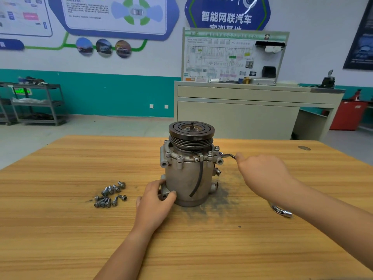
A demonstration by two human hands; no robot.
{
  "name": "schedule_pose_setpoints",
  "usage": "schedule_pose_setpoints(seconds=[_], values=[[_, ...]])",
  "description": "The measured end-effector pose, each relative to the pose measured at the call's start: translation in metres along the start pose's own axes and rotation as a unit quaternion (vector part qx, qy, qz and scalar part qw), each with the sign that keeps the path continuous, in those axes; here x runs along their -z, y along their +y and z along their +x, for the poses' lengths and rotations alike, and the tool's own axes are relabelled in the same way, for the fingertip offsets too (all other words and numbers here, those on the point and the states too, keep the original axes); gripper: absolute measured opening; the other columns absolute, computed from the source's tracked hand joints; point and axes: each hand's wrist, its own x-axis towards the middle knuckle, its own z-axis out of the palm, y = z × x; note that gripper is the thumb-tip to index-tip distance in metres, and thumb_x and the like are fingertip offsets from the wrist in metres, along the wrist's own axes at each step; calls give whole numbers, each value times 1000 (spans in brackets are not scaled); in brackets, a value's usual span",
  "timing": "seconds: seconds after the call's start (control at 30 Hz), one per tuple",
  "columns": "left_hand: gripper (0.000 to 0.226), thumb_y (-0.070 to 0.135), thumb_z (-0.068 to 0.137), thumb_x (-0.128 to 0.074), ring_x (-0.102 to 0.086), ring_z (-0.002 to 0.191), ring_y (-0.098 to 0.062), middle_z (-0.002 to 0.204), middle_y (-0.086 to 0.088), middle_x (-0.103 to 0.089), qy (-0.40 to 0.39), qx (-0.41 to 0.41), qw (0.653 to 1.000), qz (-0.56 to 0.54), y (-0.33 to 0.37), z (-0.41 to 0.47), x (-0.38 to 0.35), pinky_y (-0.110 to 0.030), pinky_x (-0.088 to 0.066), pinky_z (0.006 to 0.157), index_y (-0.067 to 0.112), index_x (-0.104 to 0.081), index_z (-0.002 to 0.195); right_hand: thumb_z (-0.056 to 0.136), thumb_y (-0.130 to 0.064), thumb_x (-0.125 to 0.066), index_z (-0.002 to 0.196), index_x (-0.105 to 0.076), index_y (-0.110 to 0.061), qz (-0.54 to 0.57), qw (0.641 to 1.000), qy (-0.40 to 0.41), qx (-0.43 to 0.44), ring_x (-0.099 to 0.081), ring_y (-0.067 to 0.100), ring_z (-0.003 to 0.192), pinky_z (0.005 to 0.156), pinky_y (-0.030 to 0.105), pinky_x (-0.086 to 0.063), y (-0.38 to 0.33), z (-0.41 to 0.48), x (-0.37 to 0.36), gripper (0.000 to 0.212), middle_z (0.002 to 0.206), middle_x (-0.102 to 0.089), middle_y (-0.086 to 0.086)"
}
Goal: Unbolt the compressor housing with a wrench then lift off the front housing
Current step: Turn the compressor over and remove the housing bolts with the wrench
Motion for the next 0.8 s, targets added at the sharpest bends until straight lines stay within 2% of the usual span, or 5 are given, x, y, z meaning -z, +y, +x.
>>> schedule_pose_setpoints(seconds=[0.1, 0.17, 0.4, 0.63, 0.8], values=[[47, 35, 78, -62, -54, 109, -14, 113, 10, -50, 4, 1, 1000, 3, -3, 2, -1, -46, -37, 103, 19, -55, 122, 86, 0, -37, 127, -39, -14, -8, 1000, 19, -19, -36, 14, 49, 39, 26, -19, 7, -1, 6, 43, 59, -37, -5], [42, 26, 81, -64, -54, 108, -15, 112, 10, -50, 12, -1, 1000, 9, -5, 3, -1, -46, -37, 103, 18, -55, 121, 86, -1, -37, 122, -41, -16, -5, 999, 25, -48, -26, 13, 45, 39, 27, -18, 13, -1, 10, 39, 56, -31, -5], [44, 26, 83, -63, -55, 109, -16, 113, 11, -48, 6, 4, 1000, 11, -6, 4, -3, -47, -36, 103, 18, -53, 125, 87, 0, -39, 125, -38, -16, -21, 999, 18, -23, -28, 12, 45, 38, 26, -18, 6, 1, 20, 41, 56, -33, -4], [44, 28, 83, -62, -55, 110, -17, 112, 12, -46, 5, 7, 1000, 20, -7, 6, -4, -47, -35, 104, 19, -52, 125, 89, 4, -44, 122, -43, -2, -163, 983, -27, 79, -28, 15, 42, 36, 26, -22, 5, 9, 44, 34, 57, -30, 0], [44, 30, 83, -62, -55, 111, -15, 112, 14, -45, 8, 4, 1000, 25, -6, 5, -4, -47, -35, 104, 20, -52, 125, 95, -20, -36, 126, -41, -10, -164, 981, -25, 100, -30, 13, 44, 37, 24, -23, 16, 14, 42, 33, 57, -32, -2]])
